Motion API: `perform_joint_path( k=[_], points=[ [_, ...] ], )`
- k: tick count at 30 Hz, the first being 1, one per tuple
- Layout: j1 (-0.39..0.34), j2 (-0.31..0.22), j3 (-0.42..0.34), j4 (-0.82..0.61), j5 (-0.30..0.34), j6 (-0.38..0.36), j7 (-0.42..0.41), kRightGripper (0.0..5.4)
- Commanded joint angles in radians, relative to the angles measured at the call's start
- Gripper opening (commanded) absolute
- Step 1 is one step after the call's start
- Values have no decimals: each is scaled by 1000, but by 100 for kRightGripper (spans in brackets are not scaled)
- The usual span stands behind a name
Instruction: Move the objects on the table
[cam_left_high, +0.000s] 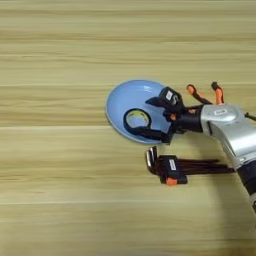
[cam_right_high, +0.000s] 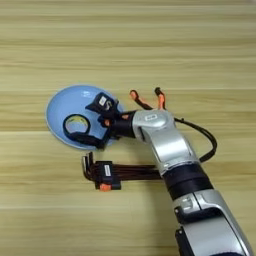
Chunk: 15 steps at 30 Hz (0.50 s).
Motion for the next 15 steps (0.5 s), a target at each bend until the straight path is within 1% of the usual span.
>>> perform_joint_path(
  k=[1,15],
  points=[
    [-59,-18,-11,-13,-8,-27,-21,538],
    [-67,-8,-3,19,-37,-30,-31,538]
  ],
)
